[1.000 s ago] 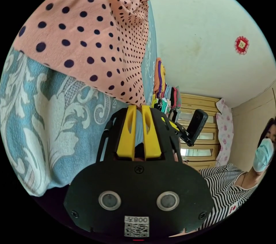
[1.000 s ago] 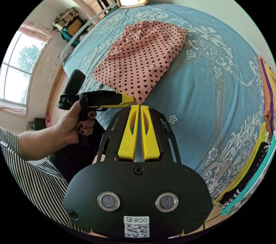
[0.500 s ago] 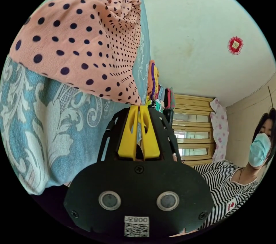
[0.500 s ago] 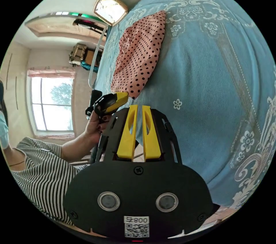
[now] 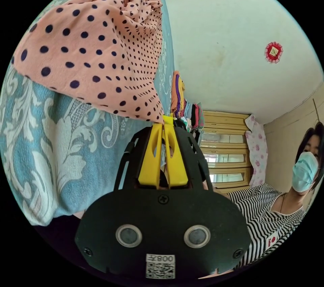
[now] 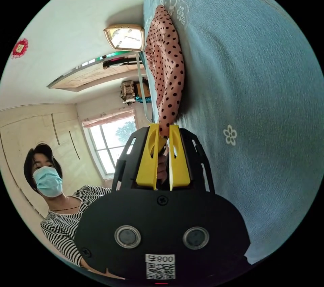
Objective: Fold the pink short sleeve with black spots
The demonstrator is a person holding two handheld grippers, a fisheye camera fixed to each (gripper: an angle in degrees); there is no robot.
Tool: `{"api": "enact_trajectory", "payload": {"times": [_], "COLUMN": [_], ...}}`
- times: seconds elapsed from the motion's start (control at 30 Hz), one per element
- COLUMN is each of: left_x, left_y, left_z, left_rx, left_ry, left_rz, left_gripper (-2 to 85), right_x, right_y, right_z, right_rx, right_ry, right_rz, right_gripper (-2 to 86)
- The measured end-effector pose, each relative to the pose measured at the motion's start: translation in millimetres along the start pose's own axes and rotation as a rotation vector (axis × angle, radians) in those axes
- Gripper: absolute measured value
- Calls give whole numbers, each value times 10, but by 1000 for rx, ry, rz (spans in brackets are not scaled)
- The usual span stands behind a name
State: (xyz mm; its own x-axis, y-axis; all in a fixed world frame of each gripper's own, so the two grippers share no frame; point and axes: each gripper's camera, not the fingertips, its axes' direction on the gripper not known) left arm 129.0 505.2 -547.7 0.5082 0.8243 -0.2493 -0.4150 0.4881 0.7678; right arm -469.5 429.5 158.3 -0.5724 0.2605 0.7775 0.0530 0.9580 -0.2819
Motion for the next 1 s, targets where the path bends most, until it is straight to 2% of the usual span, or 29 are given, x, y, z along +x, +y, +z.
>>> {"api": "enact_trajectory", "payload": {"times": [0.2, 0.43, 0.57, 1.0], "left_x": [-35, -233, -315, -469], "left_y": [121, 203, 199, 154], "left_z": [-462, -1011, -1246, -1580], "left_rx": [56, 210, 341, 501], "left_ry": [-5, 101, 186, 272], "left_rz": [-4, -96, -150, -303], "left_gripper": [39, 99, 107, 121], "right_x": [-305, -858, -1112, -1504], "right_y": [37, -60, -140, -150], "right_z": [-101, 10, 145, 535], "right_rx": [12, -10, -25, -13], "right_ry": [-7, -29, -24, -65], "right_rz": [-26, -65, -88, -90], "right_gripper": [26, 20, 20, 18]}}
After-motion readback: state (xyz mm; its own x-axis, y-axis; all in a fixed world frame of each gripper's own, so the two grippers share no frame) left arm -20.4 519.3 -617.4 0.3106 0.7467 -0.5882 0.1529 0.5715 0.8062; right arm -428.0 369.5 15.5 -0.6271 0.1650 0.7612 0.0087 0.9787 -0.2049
